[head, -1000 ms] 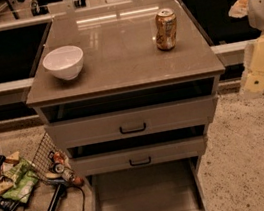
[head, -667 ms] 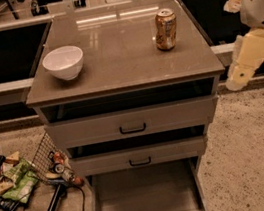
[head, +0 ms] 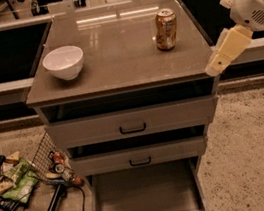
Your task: Place orange can into bottom drawer
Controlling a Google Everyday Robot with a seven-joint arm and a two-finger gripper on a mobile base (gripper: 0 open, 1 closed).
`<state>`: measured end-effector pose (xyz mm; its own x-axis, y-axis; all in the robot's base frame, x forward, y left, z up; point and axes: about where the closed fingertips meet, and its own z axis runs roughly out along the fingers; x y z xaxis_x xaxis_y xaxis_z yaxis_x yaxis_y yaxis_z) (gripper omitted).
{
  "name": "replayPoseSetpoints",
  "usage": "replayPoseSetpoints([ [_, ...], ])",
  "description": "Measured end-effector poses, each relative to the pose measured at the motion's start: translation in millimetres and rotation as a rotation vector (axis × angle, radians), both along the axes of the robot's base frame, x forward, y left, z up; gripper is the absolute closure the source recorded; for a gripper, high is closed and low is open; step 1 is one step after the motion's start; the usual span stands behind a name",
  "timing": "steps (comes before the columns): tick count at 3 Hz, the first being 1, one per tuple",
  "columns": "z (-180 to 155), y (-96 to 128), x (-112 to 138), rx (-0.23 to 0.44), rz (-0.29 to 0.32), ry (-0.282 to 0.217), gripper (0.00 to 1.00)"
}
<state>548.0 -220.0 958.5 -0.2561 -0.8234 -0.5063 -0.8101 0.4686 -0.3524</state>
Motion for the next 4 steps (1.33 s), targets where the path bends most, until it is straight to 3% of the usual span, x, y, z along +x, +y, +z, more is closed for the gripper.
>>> replayPoseSetpoints([
  [2,-13.6,-11.5,36.0,0.194,-0.083,-0.079,0.00],
  [3,-24.5,-4.4,64.2,0.325,-0.094,-0.123,0.00],
  [4,-24.5,-4.4,64.2,0.325,-0.094,-0.123,0.00],
])
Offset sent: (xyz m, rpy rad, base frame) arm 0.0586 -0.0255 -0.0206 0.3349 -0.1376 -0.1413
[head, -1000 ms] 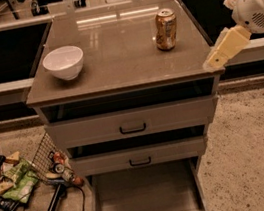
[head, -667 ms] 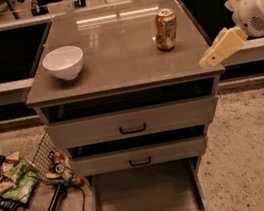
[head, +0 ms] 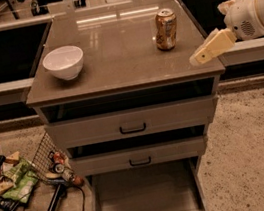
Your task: Place orange can into bottom drawer
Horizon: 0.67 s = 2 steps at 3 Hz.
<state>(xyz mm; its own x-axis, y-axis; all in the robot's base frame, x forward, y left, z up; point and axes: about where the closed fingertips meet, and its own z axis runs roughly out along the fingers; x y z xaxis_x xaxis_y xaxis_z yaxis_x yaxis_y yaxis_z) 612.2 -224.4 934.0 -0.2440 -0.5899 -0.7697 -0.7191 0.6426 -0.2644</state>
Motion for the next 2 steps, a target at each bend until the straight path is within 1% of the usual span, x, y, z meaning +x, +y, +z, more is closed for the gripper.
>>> replayPoseSetpoints([
  [1,-6.2,3.7,12.9,0.041,-0.015,-0.021,0.00],
  [2,-24.2,18.6,65.1,0.179,-0.046,-0.080,0.00],
])
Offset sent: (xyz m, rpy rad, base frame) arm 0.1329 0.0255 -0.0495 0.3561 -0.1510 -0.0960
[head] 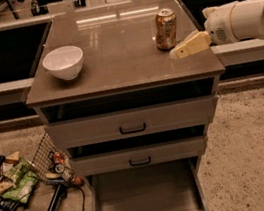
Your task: Place orange can into bottom drawer
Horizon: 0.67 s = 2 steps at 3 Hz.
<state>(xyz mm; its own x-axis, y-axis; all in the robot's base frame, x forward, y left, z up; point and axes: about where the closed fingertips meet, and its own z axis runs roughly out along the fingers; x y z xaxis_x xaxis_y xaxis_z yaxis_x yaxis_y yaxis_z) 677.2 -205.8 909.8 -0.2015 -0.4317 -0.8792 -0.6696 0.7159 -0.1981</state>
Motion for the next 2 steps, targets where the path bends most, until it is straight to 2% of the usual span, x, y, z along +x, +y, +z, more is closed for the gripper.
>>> replayPoseSetpoints([
  [1,-16.7,10.1,45.9,0.114,-0.014,-0.040,0.00],
  [2,-27.2,24.1,79.1,0.202,-0.003,-0.061,0.00],
])
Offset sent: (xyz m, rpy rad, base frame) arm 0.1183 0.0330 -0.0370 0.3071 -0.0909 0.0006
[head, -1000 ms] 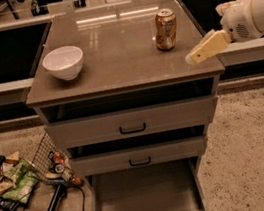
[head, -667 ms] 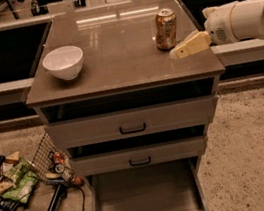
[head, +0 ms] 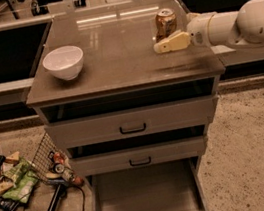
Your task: Place orange can into bottom drawer
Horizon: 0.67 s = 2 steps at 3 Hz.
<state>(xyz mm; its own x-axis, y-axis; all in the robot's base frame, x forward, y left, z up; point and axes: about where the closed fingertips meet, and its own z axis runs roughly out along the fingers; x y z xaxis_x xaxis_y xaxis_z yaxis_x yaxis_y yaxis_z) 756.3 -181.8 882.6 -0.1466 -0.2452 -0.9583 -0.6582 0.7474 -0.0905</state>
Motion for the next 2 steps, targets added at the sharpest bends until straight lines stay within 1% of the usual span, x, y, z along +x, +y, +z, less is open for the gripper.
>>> replayPoseSetpoints([
  [1,2.0,8.4,24.1,0.066,0.005,-0.026,0.00],
  [2,8.8,13.5,38.8,0.116,-0.002,-0.061,0.16],
])
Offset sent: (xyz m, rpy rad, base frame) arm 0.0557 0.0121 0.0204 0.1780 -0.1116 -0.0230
